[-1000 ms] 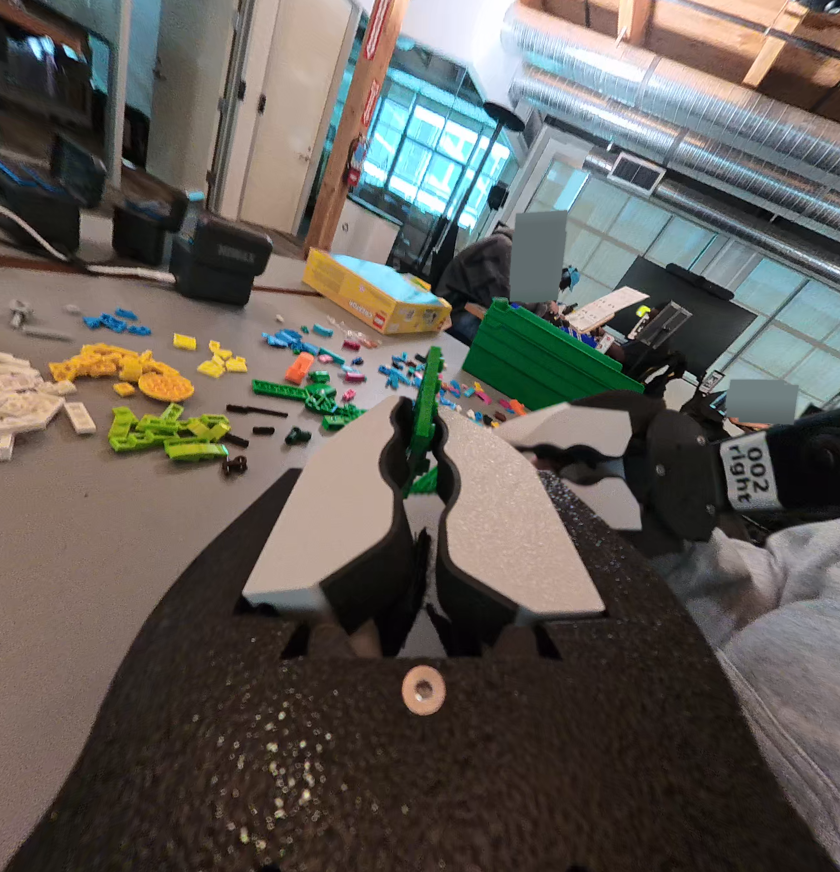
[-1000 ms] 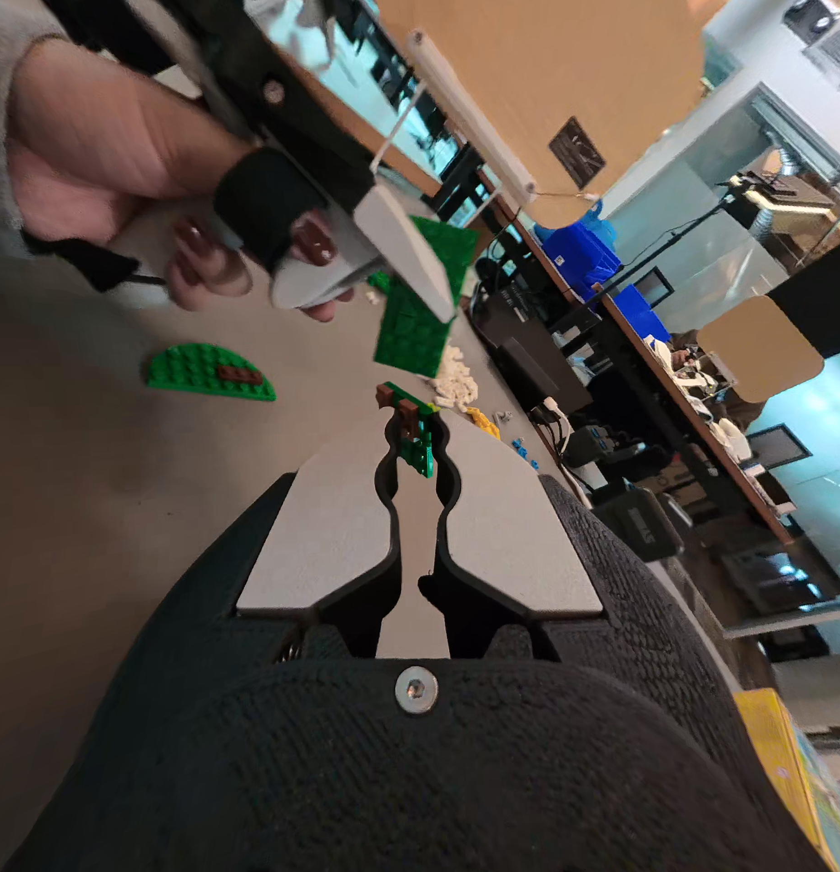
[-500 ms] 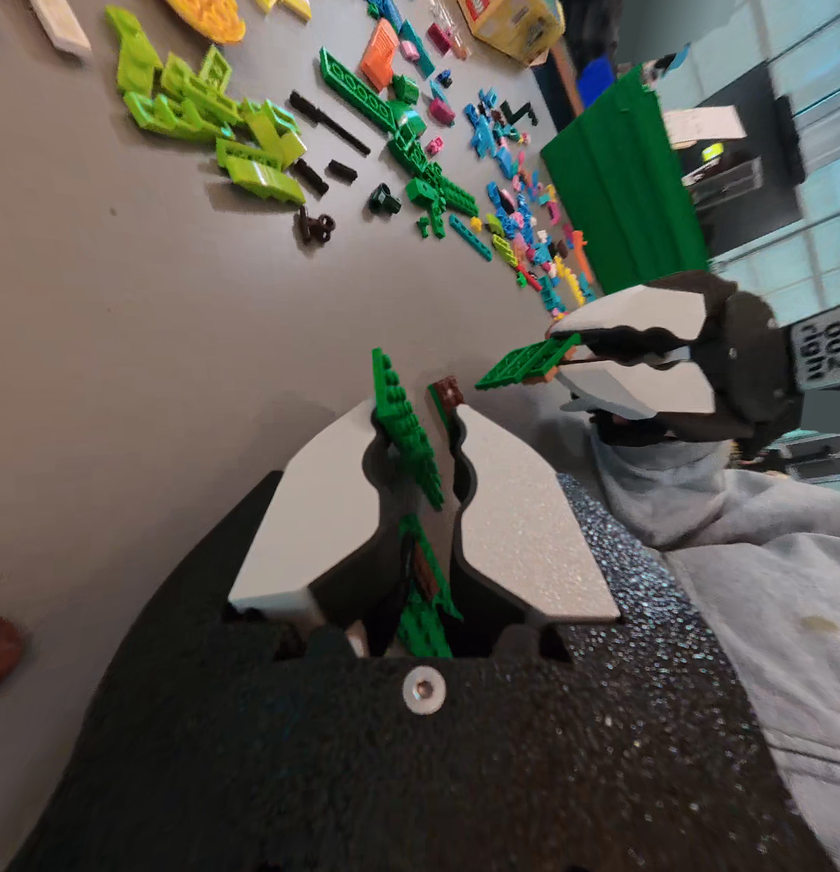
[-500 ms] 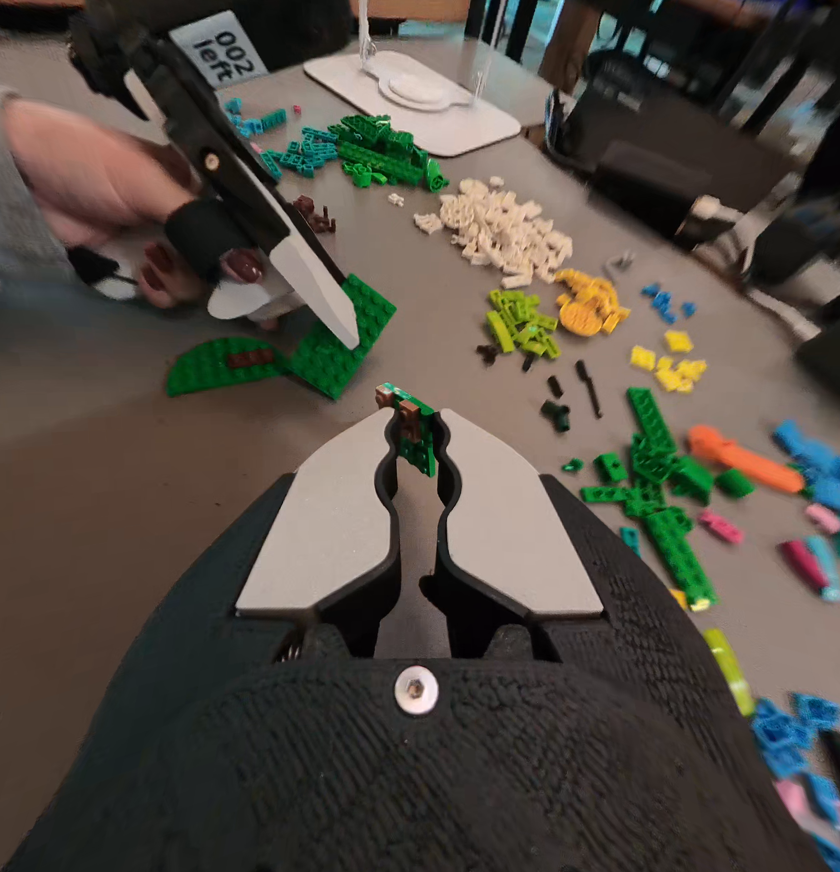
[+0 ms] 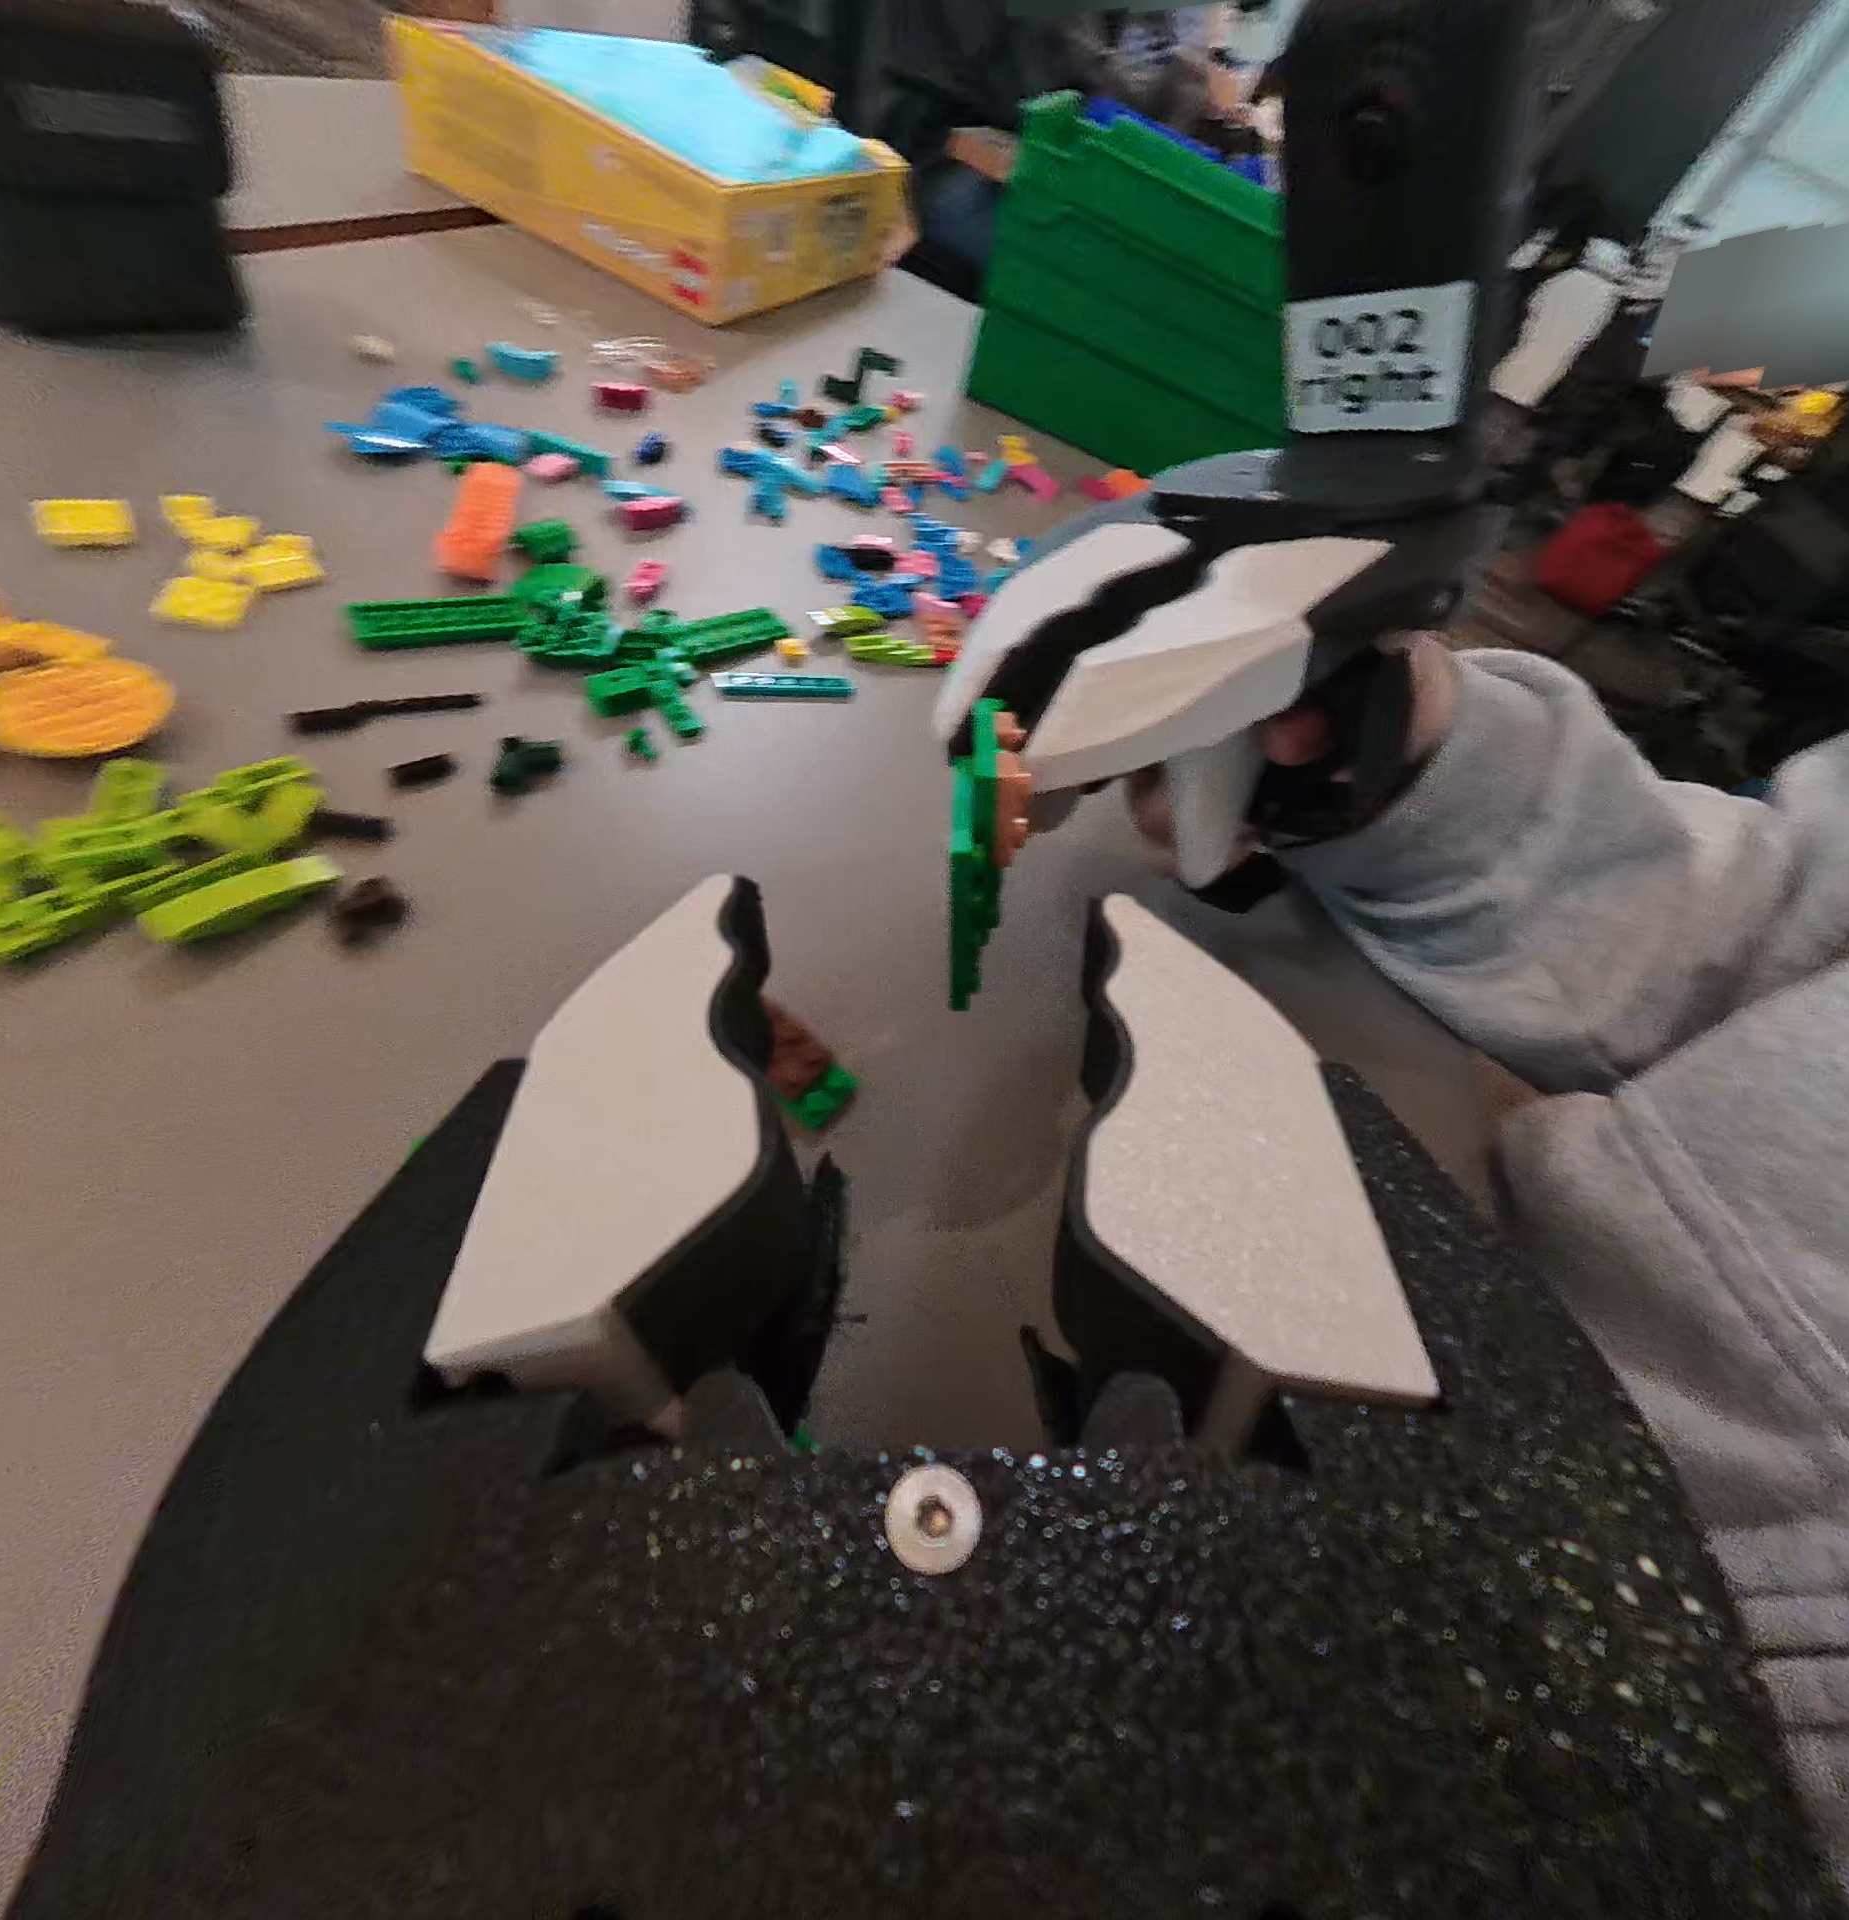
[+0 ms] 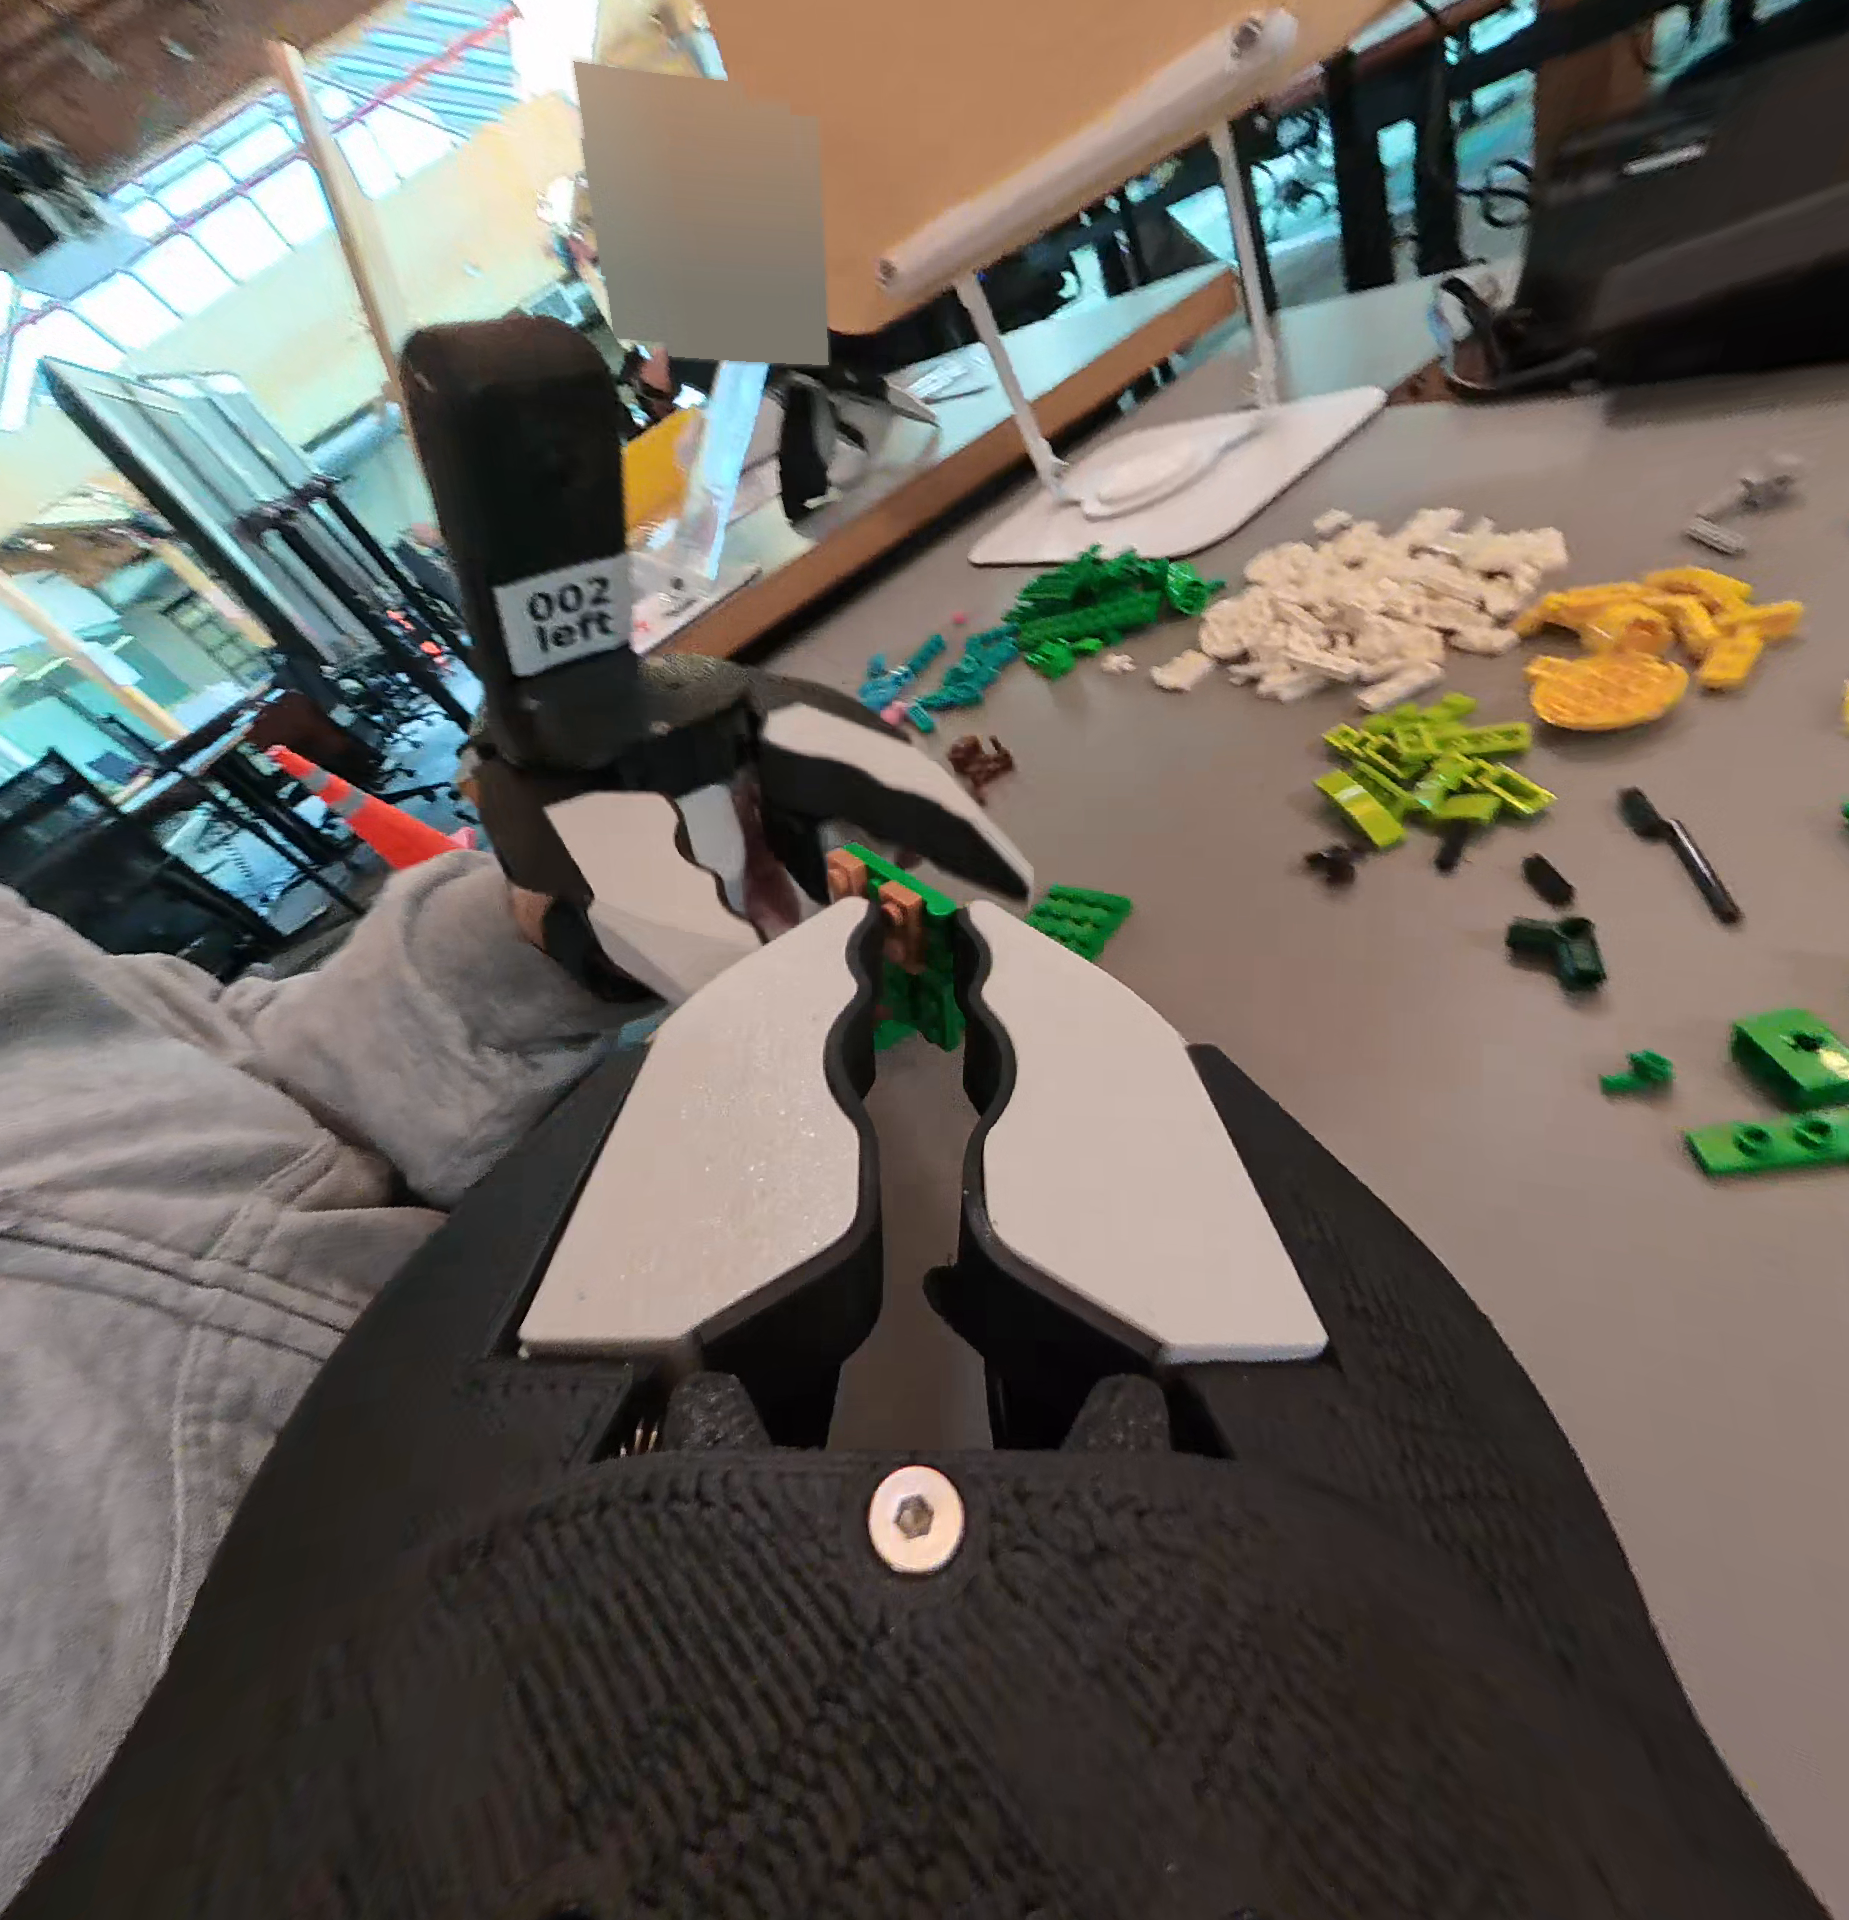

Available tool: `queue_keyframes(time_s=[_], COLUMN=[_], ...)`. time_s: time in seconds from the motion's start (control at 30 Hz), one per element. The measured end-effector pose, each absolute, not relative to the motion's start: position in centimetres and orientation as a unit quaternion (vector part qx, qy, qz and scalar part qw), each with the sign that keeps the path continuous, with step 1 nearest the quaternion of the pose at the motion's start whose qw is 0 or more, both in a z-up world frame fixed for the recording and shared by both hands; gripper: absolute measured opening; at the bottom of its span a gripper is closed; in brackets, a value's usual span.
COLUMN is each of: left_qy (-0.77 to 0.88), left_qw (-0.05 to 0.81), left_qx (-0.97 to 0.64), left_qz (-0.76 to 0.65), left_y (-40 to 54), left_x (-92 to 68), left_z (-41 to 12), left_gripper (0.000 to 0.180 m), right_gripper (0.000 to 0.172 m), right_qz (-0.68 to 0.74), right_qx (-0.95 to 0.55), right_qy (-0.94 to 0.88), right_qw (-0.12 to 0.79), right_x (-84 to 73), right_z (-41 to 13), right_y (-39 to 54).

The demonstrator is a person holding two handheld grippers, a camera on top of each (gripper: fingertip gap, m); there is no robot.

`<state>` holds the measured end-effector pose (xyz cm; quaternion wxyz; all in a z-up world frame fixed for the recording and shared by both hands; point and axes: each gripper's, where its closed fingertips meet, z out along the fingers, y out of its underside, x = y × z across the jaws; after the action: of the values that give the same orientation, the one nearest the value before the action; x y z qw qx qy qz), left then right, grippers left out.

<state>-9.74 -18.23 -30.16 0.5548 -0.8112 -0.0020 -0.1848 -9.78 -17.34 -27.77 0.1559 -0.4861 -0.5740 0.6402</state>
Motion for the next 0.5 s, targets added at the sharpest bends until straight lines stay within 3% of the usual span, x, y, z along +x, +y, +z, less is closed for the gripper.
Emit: queue_keyframes(time_s=[0.03,0.2,0.33,0.5], left_qy=[0.013,0.068,0.107,0.142], left_qw=[0.558,0.598,0.585,0.575], left_qx=[-0.806,-0.784,-0.797,-0.799], left_qz=[-0.197,-0.154,-0.103,-0.098], left_y=[-18.1,-18.2,-18.5,-18.7], left_x=[-9.0,-8.4,-8.4,-7.5], left_z=[-30.0,-28.9,-29.3,-29.7], left_gripper=[0.051,0.009,0.009,0.008], right_gripper=[0.011,0.011,0.019,0.017], right_qz=[0.646,0.656,0.614,0.572], right_qx=[-0.477,-0.439,-0.379,-0.335], right_qy=[-0.575,-0.589,-0.649,-0.694], right_qw=[0.156,0.170,0.242,0.281], right_x=[-9.7,-9.2,-8.8,-8.3], right_z=[-27.5,-26.9,-27.1,-27.6], right_y=[-17.5,-18.1,-18.6,-19.2])
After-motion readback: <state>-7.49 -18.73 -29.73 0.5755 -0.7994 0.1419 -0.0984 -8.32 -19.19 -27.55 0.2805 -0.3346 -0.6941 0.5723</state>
